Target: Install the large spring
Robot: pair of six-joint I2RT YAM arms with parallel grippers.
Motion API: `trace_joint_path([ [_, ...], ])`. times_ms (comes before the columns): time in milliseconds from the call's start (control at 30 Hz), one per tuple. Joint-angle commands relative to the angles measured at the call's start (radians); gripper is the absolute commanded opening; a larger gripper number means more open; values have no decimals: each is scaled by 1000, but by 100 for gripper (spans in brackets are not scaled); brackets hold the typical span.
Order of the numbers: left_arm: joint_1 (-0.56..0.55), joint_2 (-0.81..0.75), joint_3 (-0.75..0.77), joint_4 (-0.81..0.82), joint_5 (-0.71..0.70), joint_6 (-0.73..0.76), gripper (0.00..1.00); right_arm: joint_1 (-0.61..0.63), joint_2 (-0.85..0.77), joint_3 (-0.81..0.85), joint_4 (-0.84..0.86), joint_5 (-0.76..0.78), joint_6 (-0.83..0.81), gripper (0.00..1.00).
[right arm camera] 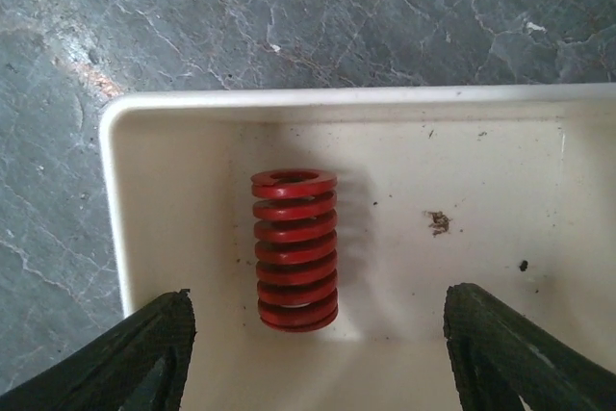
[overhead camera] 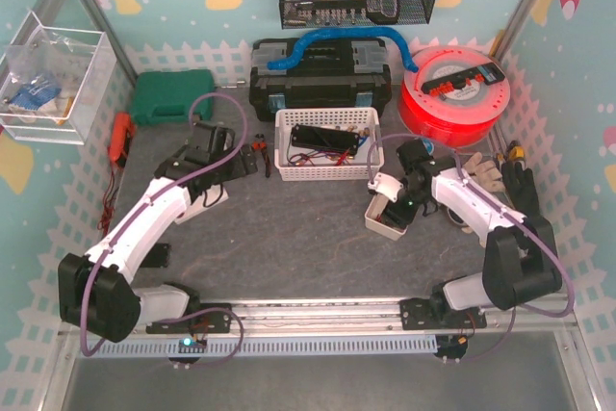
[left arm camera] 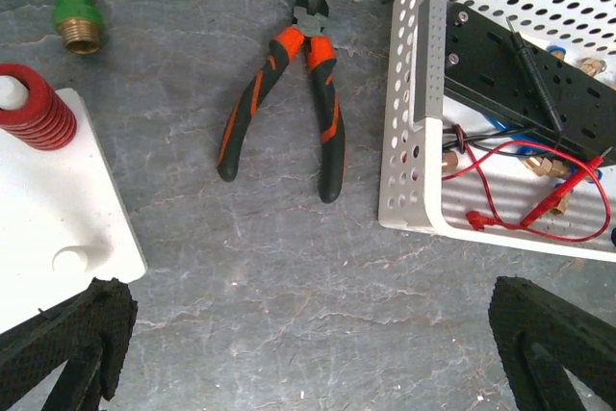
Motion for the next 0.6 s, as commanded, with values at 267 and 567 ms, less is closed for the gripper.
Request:
trace_joint_path([
  [267,-31,34,56,-16,-41,31,99,-12,71,-88,200,79,52,69],
  [567,-37,30,52,-22,-63,35,99,-28,82,-121,275,114,97,52],
])
